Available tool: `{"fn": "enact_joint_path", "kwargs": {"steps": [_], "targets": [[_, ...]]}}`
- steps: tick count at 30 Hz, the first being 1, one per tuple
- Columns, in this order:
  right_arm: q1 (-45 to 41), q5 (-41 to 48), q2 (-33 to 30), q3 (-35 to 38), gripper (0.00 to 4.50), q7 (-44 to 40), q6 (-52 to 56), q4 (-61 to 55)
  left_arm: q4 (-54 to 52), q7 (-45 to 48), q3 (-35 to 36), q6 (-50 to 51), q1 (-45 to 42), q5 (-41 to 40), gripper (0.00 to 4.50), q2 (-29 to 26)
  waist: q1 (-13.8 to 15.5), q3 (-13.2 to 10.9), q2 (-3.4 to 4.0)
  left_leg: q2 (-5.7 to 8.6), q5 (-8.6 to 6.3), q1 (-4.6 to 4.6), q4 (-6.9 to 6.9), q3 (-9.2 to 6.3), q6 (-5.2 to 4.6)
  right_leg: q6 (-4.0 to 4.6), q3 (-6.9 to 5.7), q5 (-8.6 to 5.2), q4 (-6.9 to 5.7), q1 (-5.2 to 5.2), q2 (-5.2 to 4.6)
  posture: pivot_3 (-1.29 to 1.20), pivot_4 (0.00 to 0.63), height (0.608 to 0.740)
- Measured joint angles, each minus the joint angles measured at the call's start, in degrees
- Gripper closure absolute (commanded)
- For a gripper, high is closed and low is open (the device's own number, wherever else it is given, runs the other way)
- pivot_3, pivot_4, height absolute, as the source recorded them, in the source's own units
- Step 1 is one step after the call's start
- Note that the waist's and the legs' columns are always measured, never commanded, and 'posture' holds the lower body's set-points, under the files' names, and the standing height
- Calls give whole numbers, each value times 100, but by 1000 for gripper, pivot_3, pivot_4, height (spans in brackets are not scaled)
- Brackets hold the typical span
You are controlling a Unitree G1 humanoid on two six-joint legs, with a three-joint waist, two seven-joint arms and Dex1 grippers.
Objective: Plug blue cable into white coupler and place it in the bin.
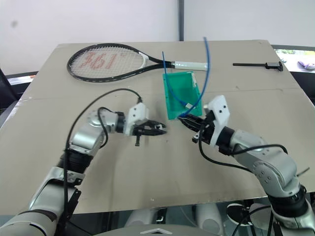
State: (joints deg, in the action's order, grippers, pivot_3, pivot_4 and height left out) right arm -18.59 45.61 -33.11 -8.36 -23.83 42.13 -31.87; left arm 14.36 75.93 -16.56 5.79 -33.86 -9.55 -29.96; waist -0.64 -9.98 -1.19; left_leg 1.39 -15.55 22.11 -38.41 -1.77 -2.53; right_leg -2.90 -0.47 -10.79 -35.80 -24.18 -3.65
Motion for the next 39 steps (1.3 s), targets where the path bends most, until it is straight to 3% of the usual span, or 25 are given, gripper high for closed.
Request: {"fn": "enact_joint_path", "kwargs": {"steps": [19, 29, 39], "targets": [[-1056, -1595, 218, -1149, 4500, -1768, -152, 1310, 922, 410, -198, -1393, -266, 396, 4087, 54, 7, 0, 0, 2, 0, 5, -3, -4, 0, -1, -4, 1, 0, -1, -2, 0, 150, 740], [-1352, -2226, 518, -1484, 4500, -2302, -432, 1943, 1057, 450, -201, -1605, -318, 459, 4087, 104, 18, 2, 1, 4, 0, 3, -7, -4, 0, -1, -4, 2, -3, 0, -3, 0, 150, 740], [-1457, -2776, 419, -1655, 4500, -2713, -628, 2000, 1093, 452, -199, -1638, -330, 510, 4087, 138, 20, 6, 3, 5, 0, -6, -7, -4, 0, -1, -4, 2, -4, 9, -3, 0, 150, 740]]}}
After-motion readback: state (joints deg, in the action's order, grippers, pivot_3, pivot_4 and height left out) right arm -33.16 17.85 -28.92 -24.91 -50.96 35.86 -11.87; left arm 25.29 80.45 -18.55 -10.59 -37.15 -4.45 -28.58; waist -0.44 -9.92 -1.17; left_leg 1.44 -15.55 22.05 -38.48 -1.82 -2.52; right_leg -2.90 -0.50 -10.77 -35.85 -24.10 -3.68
